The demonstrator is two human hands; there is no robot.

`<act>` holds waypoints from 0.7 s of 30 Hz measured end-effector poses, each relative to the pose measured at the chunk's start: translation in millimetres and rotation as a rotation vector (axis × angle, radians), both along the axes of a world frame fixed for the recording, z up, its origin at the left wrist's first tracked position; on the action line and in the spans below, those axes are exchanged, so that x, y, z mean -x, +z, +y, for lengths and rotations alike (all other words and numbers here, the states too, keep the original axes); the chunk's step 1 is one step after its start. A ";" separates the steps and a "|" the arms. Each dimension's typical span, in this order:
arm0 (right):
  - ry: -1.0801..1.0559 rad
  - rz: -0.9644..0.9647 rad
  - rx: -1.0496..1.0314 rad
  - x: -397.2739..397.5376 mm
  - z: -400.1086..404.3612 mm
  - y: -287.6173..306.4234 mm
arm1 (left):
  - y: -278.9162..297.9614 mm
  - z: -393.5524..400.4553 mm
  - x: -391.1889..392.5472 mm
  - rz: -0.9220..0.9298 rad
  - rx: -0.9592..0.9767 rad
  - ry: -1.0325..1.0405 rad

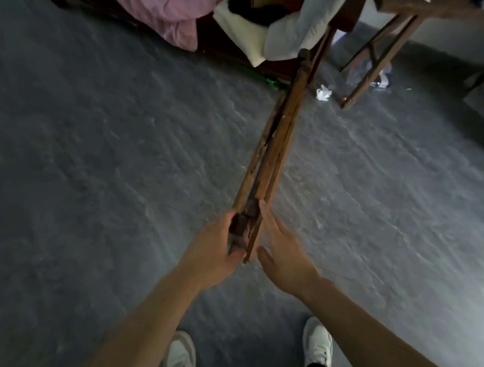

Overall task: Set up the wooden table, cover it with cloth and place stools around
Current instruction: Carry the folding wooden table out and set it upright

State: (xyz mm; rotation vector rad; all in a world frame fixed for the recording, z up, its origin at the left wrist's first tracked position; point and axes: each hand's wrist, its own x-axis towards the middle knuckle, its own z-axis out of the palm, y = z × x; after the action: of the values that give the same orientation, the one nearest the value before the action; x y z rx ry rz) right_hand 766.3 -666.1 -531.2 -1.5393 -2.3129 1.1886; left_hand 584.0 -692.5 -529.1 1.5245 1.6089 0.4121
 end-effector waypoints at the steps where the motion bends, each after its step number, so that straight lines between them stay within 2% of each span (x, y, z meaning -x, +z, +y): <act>1: -0.038 0.013 -0.021 6.0 -9.0 -2.9 | -4.8 -2.9 6.5 -0.047 0.000 -0.012; 6: -0.214 0.030 -0.091 29.1 -43.6 -22.5 | -33.5 -12.9 27.7 -0.239 -0.027 -0.058; 11: -0.233 -0.065 -0.026 31.1 -73.9 -57.1 | -52.0 -20.1 50.5 -0.136 -0.124 -0.118; 14: -0.273 -0.102 -0.037 30.2 -74.6 -85.2 | -59.5 -18.2 55.9 -0.175 -0.147 -0.112; 21: -0.436 0.016 -0.117 24.4 -59.3 -164.1 | -93.9 -8.0 34.5 -0.226 -0.380 -0.207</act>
State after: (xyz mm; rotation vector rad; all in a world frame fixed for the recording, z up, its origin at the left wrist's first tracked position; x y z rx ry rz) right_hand 741.9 -725.3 -695.2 -1.8494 -1.8583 0.9320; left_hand 549.5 -700.5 -622.9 1.8312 1.2296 0.7772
